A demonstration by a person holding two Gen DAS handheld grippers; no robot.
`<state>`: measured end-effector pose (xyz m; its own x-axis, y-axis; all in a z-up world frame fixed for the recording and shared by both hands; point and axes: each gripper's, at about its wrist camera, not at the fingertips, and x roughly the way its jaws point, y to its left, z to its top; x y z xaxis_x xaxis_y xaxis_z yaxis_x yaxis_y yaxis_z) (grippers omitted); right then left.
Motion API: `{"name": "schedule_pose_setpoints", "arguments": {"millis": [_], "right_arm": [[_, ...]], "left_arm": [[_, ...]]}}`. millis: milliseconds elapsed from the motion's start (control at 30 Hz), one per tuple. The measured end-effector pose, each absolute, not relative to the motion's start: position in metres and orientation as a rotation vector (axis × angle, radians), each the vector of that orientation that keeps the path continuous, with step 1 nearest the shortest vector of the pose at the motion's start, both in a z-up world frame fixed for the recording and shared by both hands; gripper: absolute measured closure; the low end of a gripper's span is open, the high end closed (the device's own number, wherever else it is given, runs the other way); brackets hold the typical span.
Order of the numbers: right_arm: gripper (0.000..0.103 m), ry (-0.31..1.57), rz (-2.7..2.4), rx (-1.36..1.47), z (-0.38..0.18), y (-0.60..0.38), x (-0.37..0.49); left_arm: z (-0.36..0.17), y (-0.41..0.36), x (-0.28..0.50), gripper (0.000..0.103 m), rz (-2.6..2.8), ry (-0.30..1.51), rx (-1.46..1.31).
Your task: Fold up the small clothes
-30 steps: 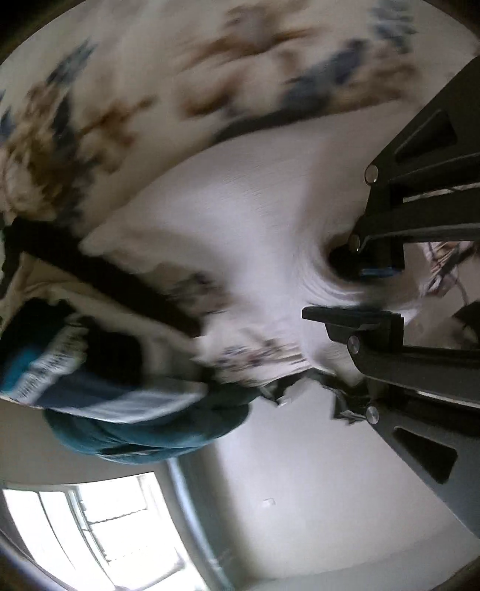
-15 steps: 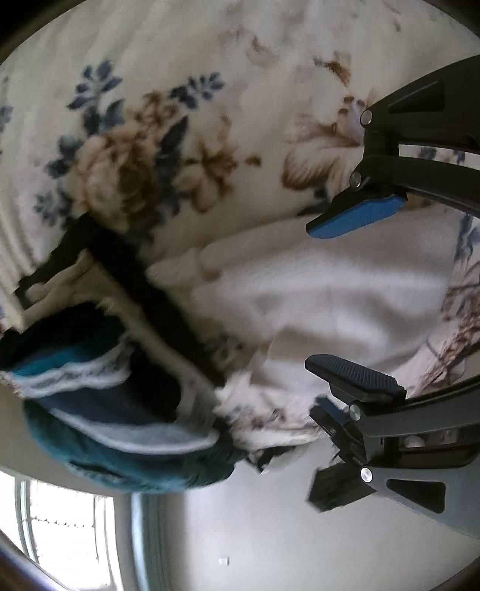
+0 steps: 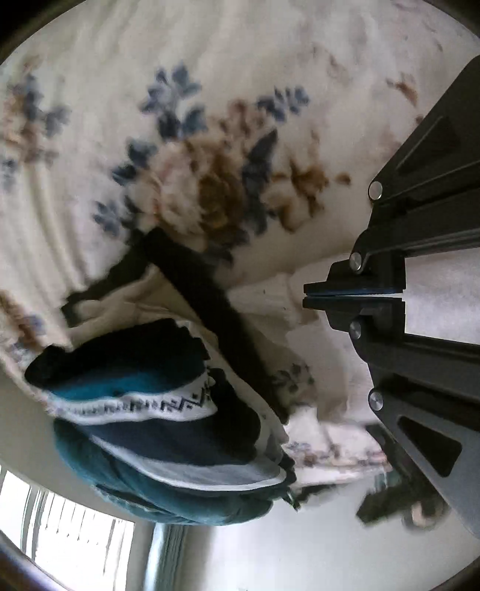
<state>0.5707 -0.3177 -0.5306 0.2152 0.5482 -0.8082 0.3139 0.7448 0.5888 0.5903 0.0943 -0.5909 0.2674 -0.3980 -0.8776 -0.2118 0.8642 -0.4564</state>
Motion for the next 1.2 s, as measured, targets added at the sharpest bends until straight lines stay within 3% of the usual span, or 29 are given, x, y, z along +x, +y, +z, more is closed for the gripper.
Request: {"name": "schedule_pose_setpoints", "arguments": {"millis": [67,100,133,167,200,233,267,300,400,467,533,600,800,900,1000,1100,1167,1200], "right_arm": [[0.099,1.449,0.223,0.674,-0.527,-0.302,0.574],[0.083,1.46,0.24,0.639,-0.527,-0.295,0.572],[0.055,1.478,0.247,0.604,-0.529,-0.289,0.568],[0.047,1.502,0.253,0.577,-0.534,-0.281,0.564],[0.046,1.518,0.26,0.557,-0.539,-0.275,0.563],[0.053,1.544,0.248,0.497,-0.549,-0.267,0.562],[0.069,1.533,0.243,0.474,-0.551,-0.263,0.561],[0.095,1.516,0.232,0.45,-0.55,-0.259,0.561],[0.096,1.455,0.193,0.419,-0.539,-0.257,0.563],[0.096,1.451,0.192,0.427,-0.536,-0.257,0.564],[0.096,1.45,0.189,0.413,-0.536,-0.256,0.563],[0.096,1.447,0.184,0.408,-0.534,-0.258,0.562],[0.097,1.369,0.123,0.469,-0.508,-0.275,0.563],[0.097,1.317,0.101,0.443,-0.502,-0.276,0.575],[0.097,1.371,0.069,0.424,-0.531,-0.272,0.598],[0.096,1.419,0.068,0.379,-0.547,-0.266,0.608],[0.095,1.462,0.126,0.428,-0.546,-0.271,0.606],[0.088,1.46,0.14,0.457,-0.541,-0.277,0.6]], "left_arm": [[-0.586,0.092,0.594,0.098,-0.167,1.31,-0.528],[-0.583,0.09,0.595,0.098,-0.177,1.304,-0.505],[-0.58,0.088,0.596,0.098,-0.189,1.297,-0.493],[-0.578,0.088,0.598,0.098,-0.198,1.297,-0.497],[-0.578,0.088,0.6,0.098,-0.205,1.296,-0.503],[-0.577,0.088,0.602,0.098,-0.209,1.293,-0.515],[-0.577,0.089,0.605,0.098,-0.214,1.294,-0.523],[-0.576,0.089,0.609,0.098,-0.223,1.298,-0.532],[-0.572,0.086,0.621,0.086,-0.28,1.316,-0.564],[-0.577,0.079,0.629,0.037,-0.34,1.358,-0.561],[-0.588,0.067,0.632,0.041,-0.379,1.397,-0.536],[-0.594,0.056,0.632,0.098,-0.38,1.418,-0.464],[-0.568,0.062,0.634,0.095,-0.348,1.31,-0.477],[-0.587,0.063,0.652,0.095,-0.317,1.343,-0.473],[-0.614,0.063,0.664,0.095,-0.298,1.409,-0.475],[-0.613,0.071,0.659,0.09,-0.325,1.427,-0.524],[-0.599,0.086,0.644,0.076,-0.364,1.407,-0.604],[-0.592,0.093,0.636,0.071,-0.37,1.393,-0.629]]}}
